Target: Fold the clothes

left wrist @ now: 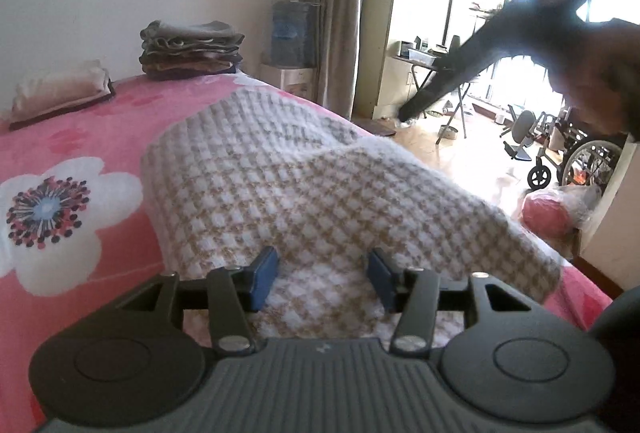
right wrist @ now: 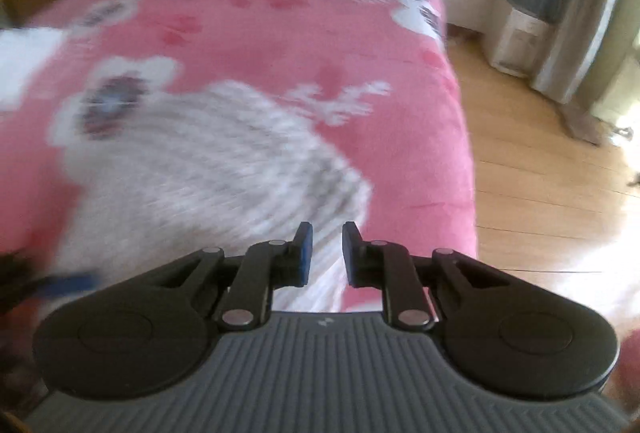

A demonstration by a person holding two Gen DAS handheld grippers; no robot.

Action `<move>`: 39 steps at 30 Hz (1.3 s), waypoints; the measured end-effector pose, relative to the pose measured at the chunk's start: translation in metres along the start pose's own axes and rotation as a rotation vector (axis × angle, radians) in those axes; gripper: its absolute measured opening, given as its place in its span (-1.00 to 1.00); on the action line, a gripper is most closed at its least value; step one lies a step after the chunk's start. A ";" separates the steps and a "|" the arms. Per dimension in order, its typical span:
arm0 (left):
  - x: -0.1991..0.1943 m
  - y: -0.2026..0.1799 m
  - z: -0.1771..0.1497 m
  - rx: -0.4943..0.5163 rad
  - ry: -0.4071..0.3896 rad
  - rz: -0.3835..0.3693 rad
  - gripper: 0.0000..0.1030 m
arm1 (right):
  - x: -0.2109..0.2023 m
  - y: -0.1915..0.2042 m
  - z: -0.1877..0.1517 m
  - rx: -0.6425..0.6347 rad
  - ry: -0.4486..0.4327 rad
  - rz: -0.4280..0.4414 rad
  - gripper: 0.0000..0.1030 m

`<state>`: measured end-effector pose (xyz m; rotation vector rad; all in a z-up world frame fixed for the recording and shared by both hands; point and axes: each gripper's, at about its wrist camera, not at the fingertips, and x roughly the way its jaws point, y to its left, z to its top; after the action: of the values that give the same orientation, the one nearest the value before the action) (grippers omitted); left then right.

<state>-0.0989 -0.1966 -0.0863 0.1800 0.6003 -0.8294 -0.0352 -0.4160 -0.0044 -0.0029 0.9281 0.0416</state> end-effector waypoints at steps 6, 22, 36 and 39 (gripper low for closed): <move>0.004 -0.011 0.004 0.048 0.023 0.005 0.23 | 0.030 0.025 -0.070 -0.072 0.152 0.028 -0.69; -0.027 -0.015 0.008 0.154 -0.009 -0.041 0.40 | 0.035 0.071 -0.107 -0.326 0.270 -0.065 -0.54; -0.048 -0.010 -0.038 0.173 0.041 0.027 0.61 | -0.028 0.097 -0.065 -0.317 0.204 0.093 -0.56; -0.045 -0.022 -0.046 0.273 0.037 0.055 0.62 | 0.020 0.105 -0.086 -0.361 0.338 0.048 -0.51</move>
<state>-0.1580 -0.1653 -0.0969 0.4592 0.5128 -0.8543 -0.0957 -0.3122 -0.0705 -0.3307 1.2479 0.2587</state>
